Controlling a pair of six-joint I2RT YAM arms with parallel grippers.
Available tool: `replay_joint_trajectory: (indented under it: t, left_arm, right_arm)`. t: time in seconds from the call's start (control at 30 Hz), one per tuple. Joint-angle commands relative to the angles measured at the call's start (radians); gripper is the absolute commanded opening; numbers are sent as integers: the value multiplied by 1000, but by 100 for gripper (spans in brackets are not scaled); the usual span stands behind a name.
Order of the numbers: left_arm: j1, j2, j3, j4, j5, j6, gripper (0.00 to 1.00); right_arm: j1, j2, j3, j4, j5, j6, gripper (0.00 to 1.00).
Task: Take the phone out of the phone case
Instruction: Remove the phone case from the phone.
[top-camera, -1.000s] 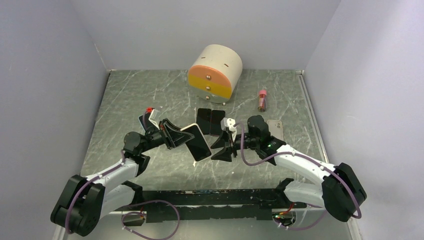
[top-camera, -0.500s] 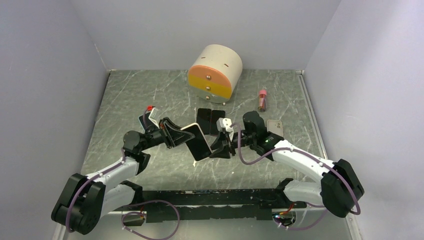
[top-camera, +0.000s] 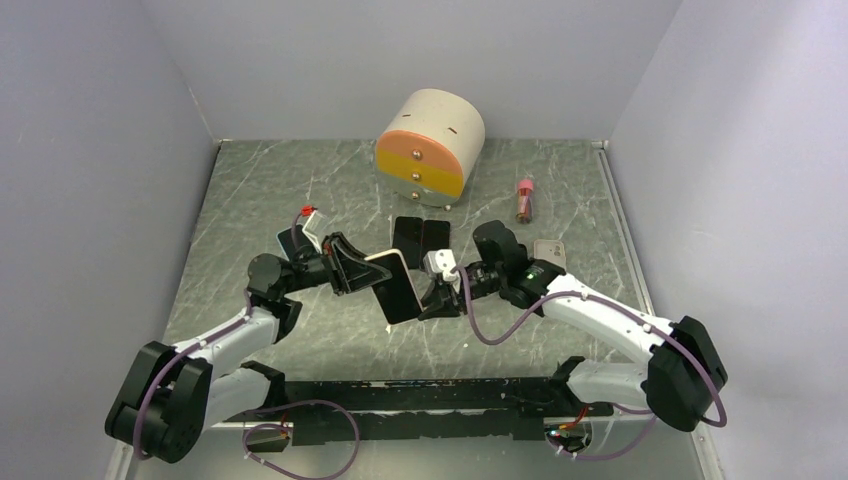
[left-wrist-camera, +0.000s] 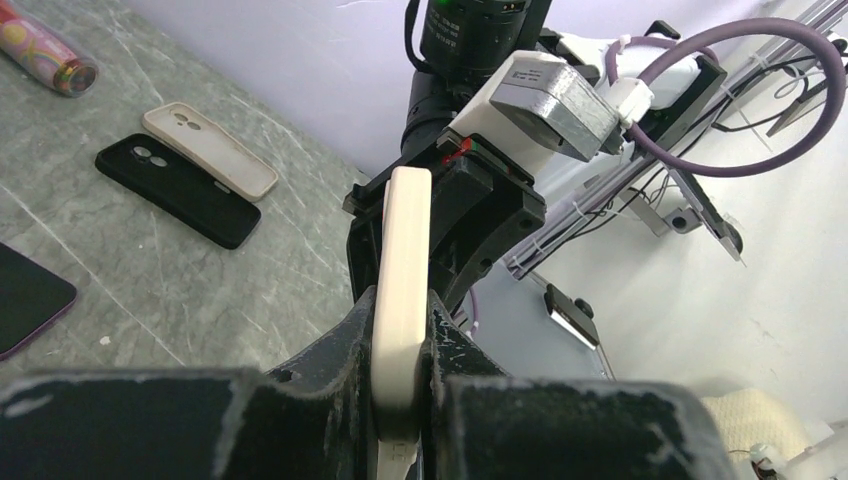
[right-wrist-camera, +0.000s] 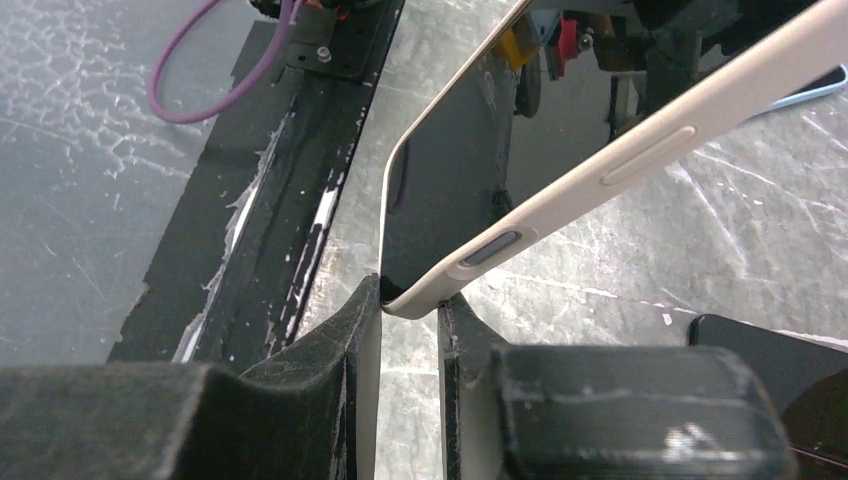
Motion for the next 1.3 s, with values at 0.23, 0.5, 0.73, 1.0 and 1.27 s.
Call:
replay_joint_trajectory:
  t: [0.23, 0.5, 0.73, 1.0, 1.27]
  left_arm:
    - [-1, 9, 85, 4, 15, -129, 2]
    - [-1, 54, 96, 74, 48, -189, 3]
    - [-1, 125, 92, 193, 54, -256, 3]
    - [-4, 115, 92, 130, 55, -206, 3]
    - [-21, 105, 88, 123, 53, -180, 2]
  right_arm:
    - [37, 55, 126, -120, 126, -302, 0]
    - [39, 49, 118, -81, 204, -325, 0]
    - [41, 46, 110, -30, 223, -333, 0]
    - [-7, 39, 43, 213, 100, -51, 0]
    - [-27, 42, -19, 509, 77, 309, 0]
